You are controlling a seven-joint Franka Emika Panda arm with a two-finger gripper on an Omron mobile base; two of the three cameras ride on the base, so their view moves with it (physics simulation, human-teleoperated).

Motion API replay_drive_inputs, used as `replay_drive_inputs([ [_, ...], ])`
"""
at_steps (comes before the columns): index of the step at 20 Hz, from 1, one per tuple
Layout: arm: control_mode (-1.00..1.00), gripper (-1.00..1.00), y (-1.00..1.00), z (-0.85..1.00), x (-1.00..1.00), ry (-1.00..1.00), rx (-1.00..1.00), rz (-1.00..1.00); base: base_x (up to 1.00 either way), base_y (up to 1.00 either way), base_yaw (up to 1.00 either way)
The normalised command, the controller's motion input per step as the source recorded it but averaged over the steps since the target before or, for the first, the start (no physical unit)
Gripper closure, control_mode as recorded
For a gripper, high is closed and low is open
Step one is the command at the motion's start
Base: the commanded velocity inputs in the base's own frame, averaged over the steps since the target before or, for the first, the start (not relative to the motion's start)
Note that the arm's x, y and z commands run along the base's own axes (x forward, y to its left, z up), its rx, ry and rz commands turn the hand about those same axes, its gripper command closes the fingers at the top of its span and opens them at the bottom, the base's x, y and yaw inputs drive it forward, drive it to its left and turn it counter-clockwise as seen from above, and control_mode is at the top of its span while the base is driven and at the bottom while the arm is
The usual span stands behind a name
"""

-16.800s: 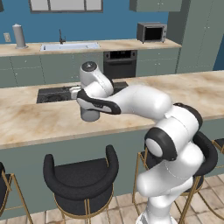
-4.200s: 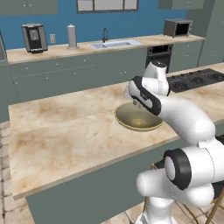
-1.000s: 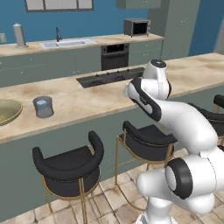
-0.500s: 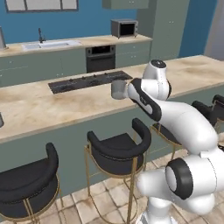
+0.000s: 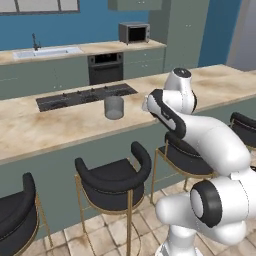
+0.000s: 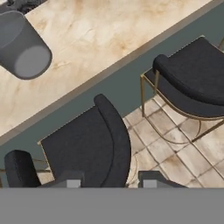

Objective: There are four ice cubes in the ice bowl. Place two ice cubes in each glass of water.

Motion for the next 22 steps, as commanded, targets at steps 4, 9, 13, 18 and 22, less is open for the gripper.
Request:
replay_drive_inputs([
  [4, 1.0, 1.0, 0.0, 0.0, 0.0, 0.0, 0.0, 0.0, 0.41, 0.0, 0.0],
  [9, 1.0, 1.0, 0.0, 0.0, 0.0, 0.0, 0.0, 0.0, 0.13, -0.33, 0.0],
  [13, 1.0, 1.0, 0.0, 0.0, 0.0, 0.0, 0.0, 0.0, 0.08, -0.44, 0.0],
  [18, 1.0, 1.0, 0.0, 0.0, 0.0, 0.0, 0.0, 0.0, 0.42, -0.02, 0.0],
  [22, 1.0, 1.0, 0.0, 0.0, 0.0, 0.0, 0.0, 0.0, 0.51, 0.0, 0.0],
])
